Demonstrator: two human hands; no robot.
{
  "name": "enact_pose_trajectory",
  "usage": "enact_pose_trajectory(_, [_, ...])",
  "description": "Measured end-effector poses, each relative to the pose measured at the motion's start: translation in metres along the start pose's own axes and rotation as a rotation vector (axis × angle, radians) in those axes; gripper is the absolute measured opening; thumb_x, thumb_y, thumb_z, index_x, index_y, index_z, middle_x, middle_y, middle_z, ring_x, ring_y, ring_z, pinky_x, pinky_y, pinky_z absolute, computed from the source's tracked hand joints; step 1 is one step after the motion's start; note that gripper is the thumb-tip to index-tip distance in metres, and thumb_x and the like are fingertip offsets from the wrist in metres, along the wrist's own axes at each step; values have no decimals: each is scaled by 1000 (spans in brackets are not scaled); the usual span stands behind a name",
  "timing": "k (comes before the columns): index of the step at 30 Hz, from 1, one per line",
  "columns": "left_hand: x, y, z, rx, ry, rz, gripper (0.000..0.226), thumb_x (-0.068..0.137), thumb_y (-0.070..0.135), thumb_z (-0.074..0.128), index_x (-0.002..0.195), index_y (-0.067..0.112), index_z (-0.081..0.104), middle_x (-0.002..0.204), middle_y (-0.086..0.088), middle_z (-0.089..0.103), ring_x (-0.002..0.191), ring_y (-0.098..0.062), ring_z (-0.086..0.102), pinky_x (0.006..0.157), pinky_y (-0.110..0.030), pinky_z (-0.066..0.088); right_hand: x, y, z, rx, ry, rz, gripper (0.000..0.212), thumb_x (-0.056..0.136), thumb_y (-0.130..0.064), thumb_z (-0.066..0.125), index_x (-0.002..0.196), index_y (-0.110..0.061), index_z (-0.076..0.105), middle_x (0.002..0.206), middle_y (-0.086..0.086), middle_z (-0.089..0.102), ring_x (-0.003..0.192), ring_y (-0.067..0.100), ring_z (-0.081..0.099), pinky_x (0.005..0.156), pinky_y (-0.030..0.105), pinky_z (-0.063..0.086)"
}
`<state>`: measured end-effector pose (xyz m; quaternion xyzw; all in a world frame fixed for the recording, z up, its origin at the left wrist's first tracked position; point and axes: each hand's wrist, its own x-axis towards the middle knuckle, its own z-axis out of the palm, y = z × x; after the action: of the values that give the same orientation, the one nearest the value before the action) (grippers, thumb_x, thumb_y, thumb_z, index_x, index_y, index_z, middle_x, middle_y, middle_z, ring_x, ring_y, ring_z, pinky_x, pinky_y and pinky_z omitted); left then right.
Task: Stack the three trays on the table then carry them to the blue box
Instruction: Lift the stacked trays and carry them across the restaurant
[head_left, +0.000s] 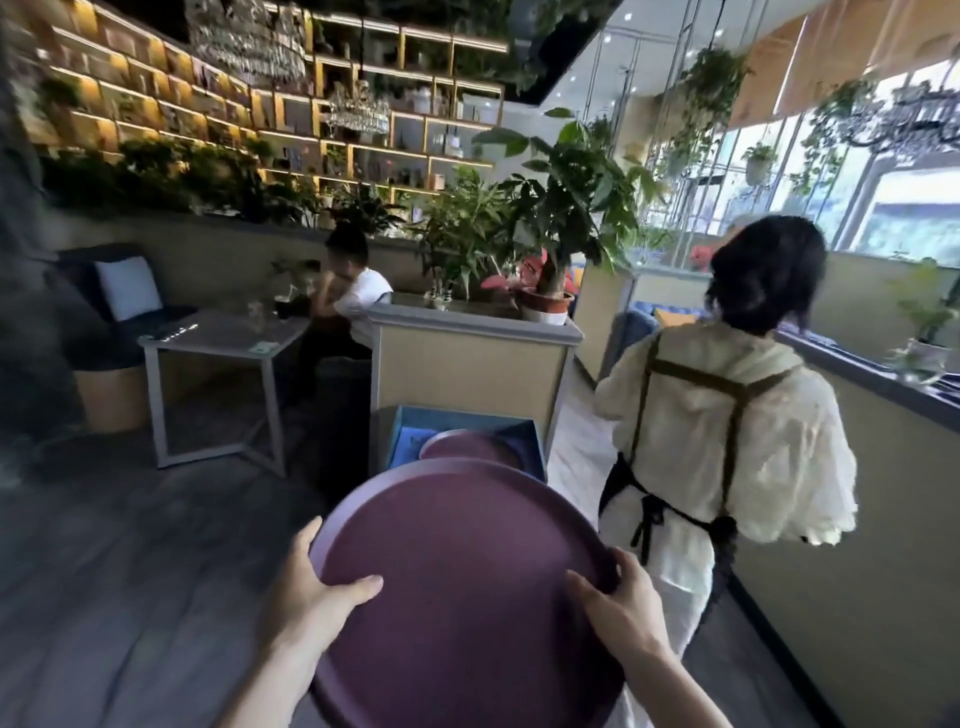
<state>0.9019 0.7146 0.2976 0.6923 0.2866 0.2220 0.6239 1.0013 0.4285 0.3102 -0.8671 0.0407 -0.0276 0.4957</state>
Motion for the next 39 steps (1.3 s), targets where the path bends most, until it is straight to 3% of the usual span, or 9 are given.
enact_pose_trajectory(5, [77,-5,17,32,-23,-2,104,61,14,91,149,32,37,145,0,51,123,-27,55,101,-45,47,51,-15,40,-24,9,44,59,74,-30,80,125,-15,55,101,1,56,98,23,57,92,37,49])
enact_pose_trajectory(10, [150,-12,49,124,-51,-2,108,57,25,93,148,35,36,151,0,46,131,-29,51,106,-50,44,114,-19,71,-40,43,65,61,74,-33,79,126,-12,55,117,8,66,108,29,62,94,39,50])
enact_pose_trajectory(17, [262,-26,130,171,-79,-16,115,58,28,93,153,31,29,155,-2,42,135,-30,47,109,-51,41,239,-11,109,-13,52,114,63,75,-35,79,128,-11,55,122,11,65,114,31,61,98,41,49])
enact_pose_trajectory(24, [383,-28,229,281,-43,-128,118,39,50,89,144,34,39,137,1,59,116,-29,61,98,-51,50,402,-7,138,-42,-18,146,63,76,-34,78,129,-9,54,122,13,65,114,33,60,98,40,48])
enact_pose_trajectory(32, [483,-41,307,395,15,-143,104,50,31,95,141,23,45,132,-6,60,115,-31,59,97,-47,48,537,1,176,-113,-98,179,63,72,-38,77,126,-13,53,117,11,65,112,31,60,96,41,49])
enact_pose_trajectory(36, [524,-60,333,484,17,-199,109,46,37,95,141,21,43,135,-10,56,119,-35,57,96,-46,47,581,13,203,-148,-133,206,67,71,-40,75,128,-14,53,117,11,66,112,30,60,96,41,49])
enact_pose_trajectory(39, [558,-89,348,527,30,-225,117,31,48,90,135,25,42,130,-11,58,116,-35,58,96,-51,49,608,26,228,-203,-162,252,66,72,-41,74,128,-15,52,118,10,67,112,30,61,95,41,49])
